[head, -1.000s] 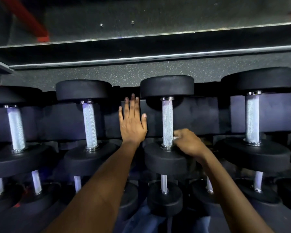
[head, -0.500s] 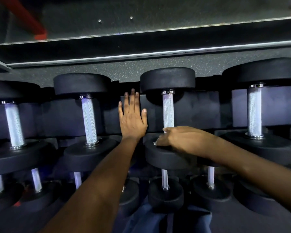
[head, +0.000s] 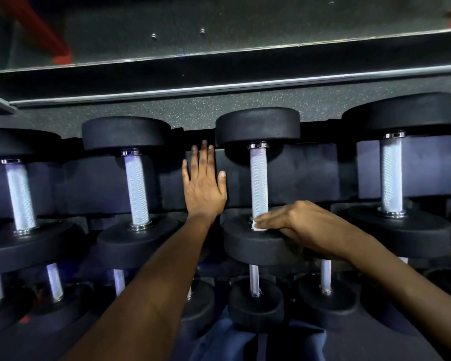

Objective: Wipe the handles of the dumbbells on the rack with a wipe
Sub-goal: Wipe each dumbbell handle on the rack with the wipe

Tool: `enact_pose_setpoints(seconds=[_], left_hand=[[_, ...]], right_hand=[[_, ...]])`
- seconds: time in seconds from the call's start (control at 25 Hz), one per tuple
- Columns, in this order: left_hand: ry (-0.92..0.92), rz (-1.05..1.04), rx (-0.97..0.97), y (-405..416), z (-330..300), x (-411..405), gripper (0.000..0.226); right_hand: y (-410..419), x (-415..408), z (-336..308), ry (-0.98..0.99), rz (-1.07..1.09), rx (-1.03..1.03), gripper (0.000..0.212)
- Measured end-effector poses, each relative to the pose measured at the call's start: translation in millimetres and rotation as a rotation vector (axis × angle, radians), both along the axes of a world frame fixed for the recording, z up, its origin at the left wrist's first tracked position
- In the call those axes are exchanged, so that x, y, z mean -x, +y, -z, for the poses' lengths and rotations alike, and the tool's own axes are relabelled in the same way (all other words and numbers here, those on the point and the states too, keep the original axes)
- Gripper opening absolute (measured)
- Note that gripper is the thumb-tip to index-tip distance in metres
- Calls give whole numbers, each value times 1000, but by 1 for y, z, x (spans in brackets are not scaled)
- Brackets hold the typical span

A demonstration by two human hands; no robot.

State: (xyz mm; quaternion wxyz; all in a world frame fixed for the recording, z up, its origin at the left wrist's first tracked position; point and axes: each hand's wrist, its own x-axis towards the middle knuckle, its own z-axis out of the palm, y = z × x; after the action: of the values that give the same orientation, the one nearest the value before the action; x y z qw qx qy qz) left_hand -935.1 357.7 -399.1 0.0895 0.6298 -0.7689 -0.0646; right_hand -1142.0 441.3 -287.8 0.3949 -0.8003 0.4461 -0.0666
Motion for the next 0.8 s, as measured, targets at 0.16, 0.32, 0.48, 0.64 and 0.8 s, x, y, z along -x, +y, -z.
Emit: enact_pose_setpoints(seconds=[0.16, 0.32, 0.48, 0.64, 0.8], left_hand=[[1, 5, -2, 1, -1, 0, 63], [-5, 5, 2, 1, 0, 1, 63], [-6, 1, 18, 1, 0, 0, 63], [-8, 9, 27, 1, 1, 1, 63], [-19, 2, 21, 1, 0, 1, 64]], right_hand=[[4, 18, 8, 75, 10, 154, 34], [0, 37, 20, -29, 602, -156, 35], [-25, -15, 41, -387, 614, -795, 33], [-27, 9, 49, -625, 524, -1027, 41], [-35, -3, 48, -637, 313, -1046, 37]])
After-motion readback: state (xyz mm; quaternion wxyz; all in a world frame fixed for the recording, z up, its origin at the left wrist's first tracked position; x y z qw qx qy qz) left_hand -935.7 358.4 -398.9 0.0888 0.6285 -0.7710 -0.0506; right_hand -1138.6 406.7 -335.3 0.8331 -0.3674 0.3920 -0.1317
